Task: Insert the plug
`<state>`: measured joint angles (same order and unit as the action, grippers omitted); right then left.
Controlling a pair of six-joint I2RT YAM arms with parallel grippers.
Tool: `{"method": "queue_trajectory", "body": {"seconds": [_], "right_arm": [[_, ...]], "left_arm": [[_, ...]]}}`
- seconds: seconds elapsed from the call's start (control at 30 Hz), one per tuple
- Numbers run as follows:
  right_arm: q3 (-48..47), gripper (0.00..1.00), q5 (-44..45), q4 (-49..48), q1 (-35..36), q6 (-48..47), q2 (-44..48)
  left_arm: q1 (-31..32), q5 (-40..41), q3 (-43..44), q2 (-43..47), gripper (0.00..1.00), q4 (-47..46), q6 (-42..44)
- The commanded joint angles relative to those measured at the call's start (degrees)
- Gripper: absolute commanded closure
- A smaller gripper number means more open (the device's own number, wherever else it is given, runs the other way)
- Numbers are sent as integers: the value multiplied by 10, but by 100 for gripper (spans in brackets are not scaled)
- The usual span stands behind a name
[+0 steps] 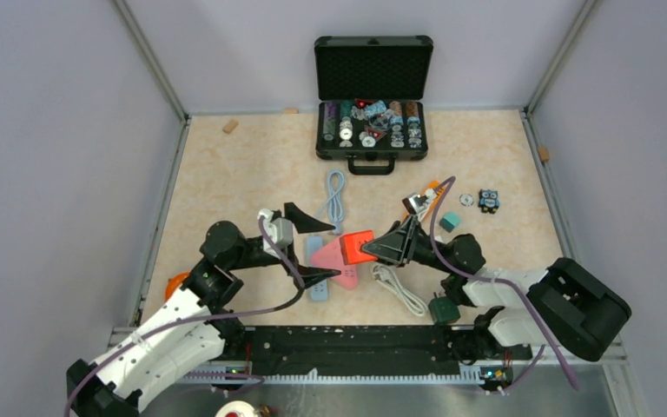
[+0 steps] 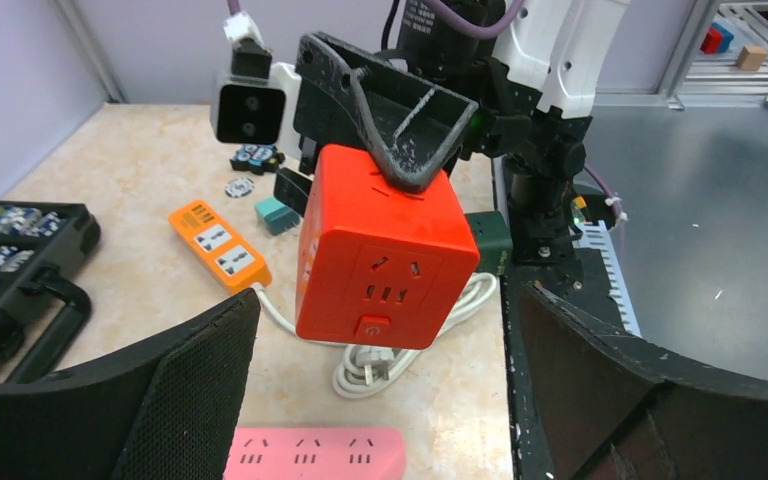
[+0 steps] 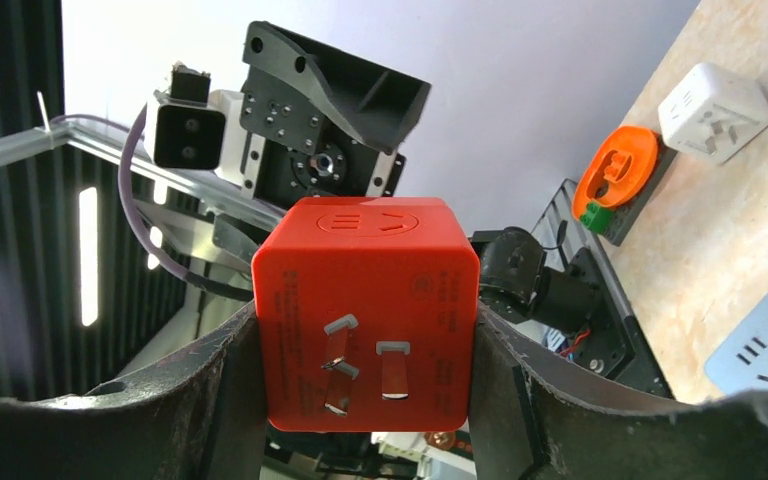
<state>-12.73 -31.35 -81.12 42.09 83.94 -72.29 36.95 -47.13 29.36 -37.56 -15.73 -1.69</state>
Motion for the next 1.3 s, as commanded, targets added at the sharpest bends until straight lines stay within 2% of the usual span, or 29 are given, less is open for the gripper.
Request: {"method": "queue_trajectory", "body": {"seconds": [0.0, 0.33, 0.5, 0.57, 0.7, 0.73, 0.77, 0.87, 0.97, 1.07, 1.27], "right_arm": [[-2, 100, -1, -175, -8, 36, -3], [-9, 100, 2, -175, -8, 46, -15], [-11, 100, 2, -174, -8, 48, -16], [-12, 100, 3, -174, -8, 48, -14], [-15, 100, 2, -174, -8, 46, -16], [-13, 94, 0, -174, -9, 42, -18], [-11, 83, -3, -173, -11, 39, -21], [9, 50, -5, -172, -19, 27, -33], [38, 24, -9, -171, -35, 17, -48], [62, 15, -17, -168, -47, 1, -65], [76, 11, -48, -154, -49, -35, -106]], "left_arm": [[25, 10, 12, -27, 3, -61, 9], [96, 74, -6, -87, 12, -140, 78], [106, 116, -11, -104, 25, -161, 90], [108, 117, -12, -108, 36, -163, 94], [107, 133, -11, -106, 70, -146, 101], [107, 142, -11, -101, 78, -138, 101], [107, 152, -10, -97, 84, -127, 99], [107, 182, -5, -69, 90, -81, 96], [107, 207, 13, -46, 95, 2, 114], [107, 236, 63, -41, 97, 144, 129], [107, 278, 148, -82, 100, 389, 142]]}}
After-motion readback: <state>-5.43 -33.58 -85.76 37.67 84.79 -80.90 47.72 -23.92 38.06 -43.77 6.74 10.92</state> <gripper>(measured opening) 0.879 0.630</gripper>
